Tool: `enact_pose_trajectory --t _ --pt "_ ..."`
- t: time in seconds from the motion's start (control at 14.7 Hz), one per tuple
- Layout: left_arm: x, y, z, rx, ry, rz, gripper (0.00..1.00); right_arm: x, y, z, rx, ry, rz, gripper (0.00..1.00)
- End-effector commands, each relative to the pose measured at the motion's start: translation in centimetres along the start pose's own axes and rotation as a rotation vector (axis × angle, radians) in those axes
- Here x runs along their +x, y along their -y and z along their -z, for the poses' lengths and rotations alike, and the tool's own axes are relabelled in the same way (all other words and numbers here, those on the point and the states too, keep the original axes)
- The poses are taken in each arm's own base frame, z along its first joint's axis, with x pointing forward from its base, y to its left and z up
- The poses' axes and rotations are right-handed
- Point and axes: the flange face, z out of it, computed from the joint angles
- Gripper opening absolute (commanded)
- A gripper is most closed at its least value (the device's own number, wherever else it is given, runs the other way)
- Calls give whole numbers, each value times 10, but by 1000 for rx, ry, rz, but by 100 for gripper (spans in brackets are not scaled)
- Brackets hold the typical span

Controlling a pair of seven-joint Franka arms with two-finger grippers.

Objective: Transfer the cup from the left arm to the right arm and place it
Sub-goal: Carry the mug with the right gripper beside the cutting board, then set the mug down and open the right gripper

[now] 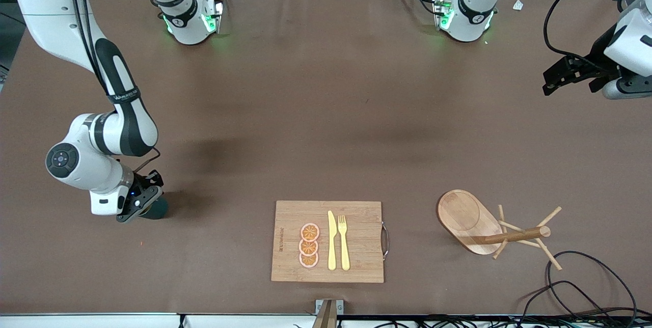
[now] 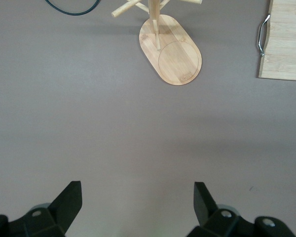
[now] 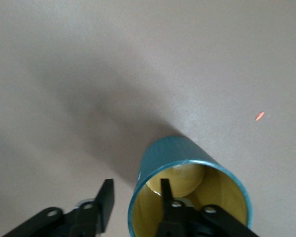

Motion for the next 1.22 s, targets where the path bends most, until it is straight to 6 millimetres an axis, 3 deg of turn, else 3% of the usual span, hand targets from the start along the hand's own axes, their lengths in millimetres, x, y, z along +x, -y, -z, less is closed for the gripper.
enact_pose_trajectory --t 0.0,0.2,0.61,0.95,1.15 --pt "3 1 5 -12 -18 -13 100 6 -7 46 -8 -27 -6 100" --pt "3 1 6 -16 -25 -15 100 12 -10 112 -4 -37 -86 100" --pt "3 2 6 -16 -25 -13 100 -8 15 243 -13 -82 -576 100" --pt "3 3 6 -16 -25 -12 100 -34 37 314 -14 -77 -699 100" --pt "3 3 7 -16 -26 -12 100 -52 36 334 -13 -77 -777 100"
